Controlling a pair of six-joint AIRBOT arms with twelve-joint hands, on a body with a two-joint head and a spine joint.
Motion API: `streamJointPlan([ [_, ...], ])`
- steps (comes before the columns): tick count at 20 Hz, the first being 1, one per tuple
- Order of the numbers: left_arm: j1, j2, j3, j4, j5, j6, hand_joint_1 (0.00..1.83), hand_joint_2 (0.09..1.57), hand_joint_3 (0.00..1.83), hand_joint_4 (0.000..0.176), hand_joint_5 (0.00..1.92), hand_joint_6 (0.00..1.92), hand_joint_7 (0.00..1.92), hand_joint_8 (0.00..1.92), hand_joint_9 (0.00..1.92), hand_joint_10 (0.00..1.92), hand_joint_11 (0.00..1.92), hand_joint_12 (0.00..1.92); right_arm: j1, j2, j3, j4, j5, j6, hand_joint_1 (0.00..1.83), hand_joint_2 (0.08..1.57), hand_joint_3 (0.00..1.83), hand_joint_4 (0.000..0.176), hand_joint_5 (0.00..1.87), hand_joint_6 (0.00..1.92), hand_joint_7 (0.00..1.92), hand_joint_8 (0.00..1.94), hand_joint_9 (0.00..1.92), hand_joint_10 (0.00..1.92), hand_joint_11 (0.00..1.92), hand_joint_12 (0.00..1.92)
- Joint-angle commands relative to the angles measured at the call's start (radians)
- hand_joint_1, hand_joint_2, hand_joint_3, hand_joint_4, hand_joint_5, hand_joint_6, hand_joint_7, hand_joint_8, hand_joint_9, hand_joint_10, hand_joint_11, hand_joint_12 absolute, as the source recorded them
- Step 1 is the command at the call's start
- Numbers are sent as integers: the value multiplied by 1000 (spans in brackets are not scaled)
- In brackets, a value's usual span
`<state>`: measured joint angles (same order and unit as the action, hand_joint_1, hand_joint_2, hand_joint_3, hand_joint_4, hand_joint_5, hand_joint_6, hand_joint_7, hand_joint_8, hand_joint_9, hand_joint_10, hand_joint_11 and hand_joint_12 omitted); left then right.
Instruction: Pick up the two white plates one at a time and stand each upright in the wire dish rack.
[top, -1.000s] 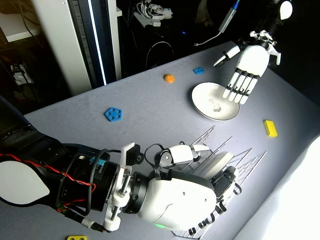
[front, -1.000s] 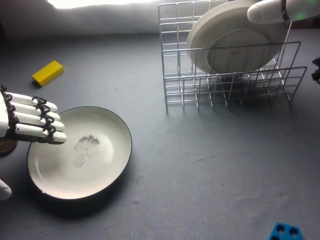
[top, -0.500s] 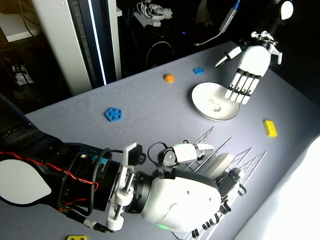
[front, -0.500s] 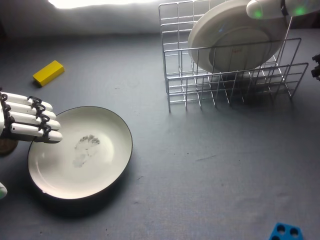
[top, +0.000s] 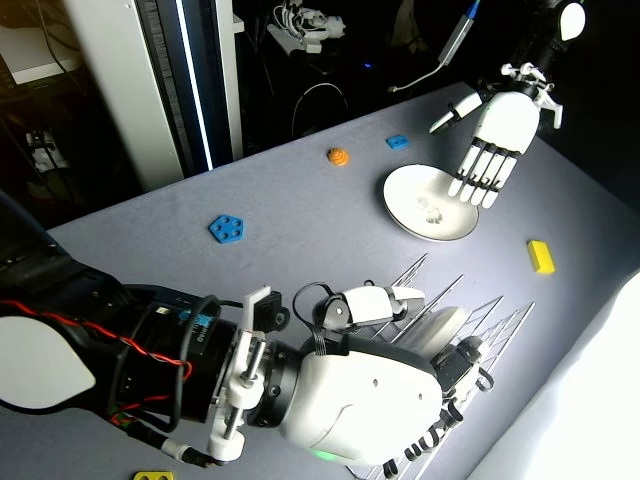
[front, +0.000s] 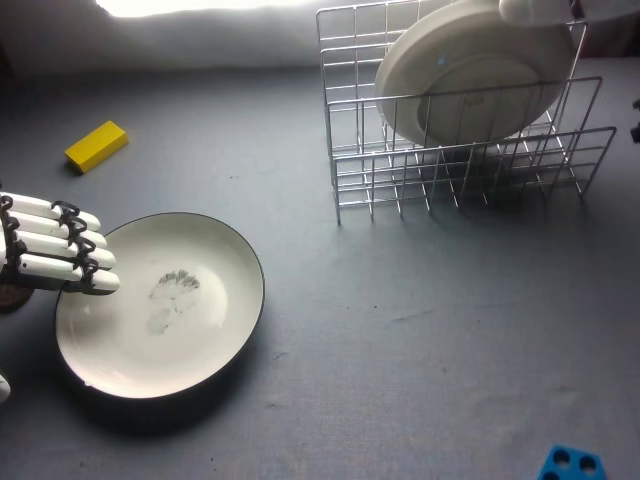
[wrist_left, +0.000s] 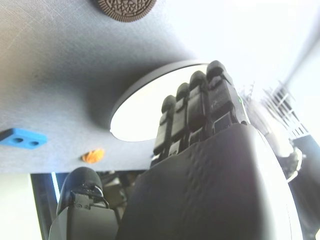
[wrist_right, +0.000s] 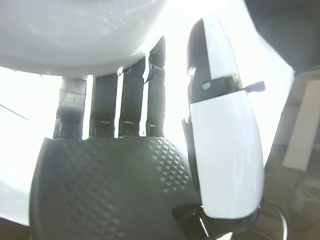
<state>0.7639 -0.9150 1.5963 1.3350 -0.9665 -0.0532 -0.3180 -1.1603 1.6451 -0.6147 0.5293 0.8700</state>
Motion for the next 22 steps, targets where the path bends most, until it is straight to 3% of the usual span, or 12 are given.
streamJointPlan([
  [1,1,-1,5,-56,-33,1,0,1041,0,0,55,9,50,9,41,10,27,12,18,9,-4,52,93,12,1106,1065,0,0,741,17,812,0,794,0,264,1303],
  [7,7,-4,6,-55,-20,6,0,1036,0,0,26,1,22,0,7,0,0,0,31,13,-7,29,108,8,1077,1076,1,0,720,5,765,0,740,0,194,1306],
  [10,12,-6,10,-55,-8,11,0,1040,0,0,37,3,28,2,15,2,0,0,57,21,-7,-16,163,-39,1068,1073,0,0,684,0,743,0,726,0,192,1308],
  [16,14,-9,18,-56,5,27,0,1040,0,0,54,11,57,12,49,12,24,11,161,45,-36,-106,209,-175,1074,1071,0,0,675,0,723,0,705,0,146,1311],
  [20,24,-12,22,-56,15,47,0,1037,0,0,36,5,32,8,18,7,0,0,255,63,-122,-191,205,-285,1062,1073,0,0,662,2,725,6,699,7,137,1336],
  [22,24,-12,19,-56,22,48,0,1056,6,0,51,10,50,14,31,11,8,3,272,70,-179,-210,204,-388,1056,1073,0,0,642,0,716,2,688,2,135,1328],
])
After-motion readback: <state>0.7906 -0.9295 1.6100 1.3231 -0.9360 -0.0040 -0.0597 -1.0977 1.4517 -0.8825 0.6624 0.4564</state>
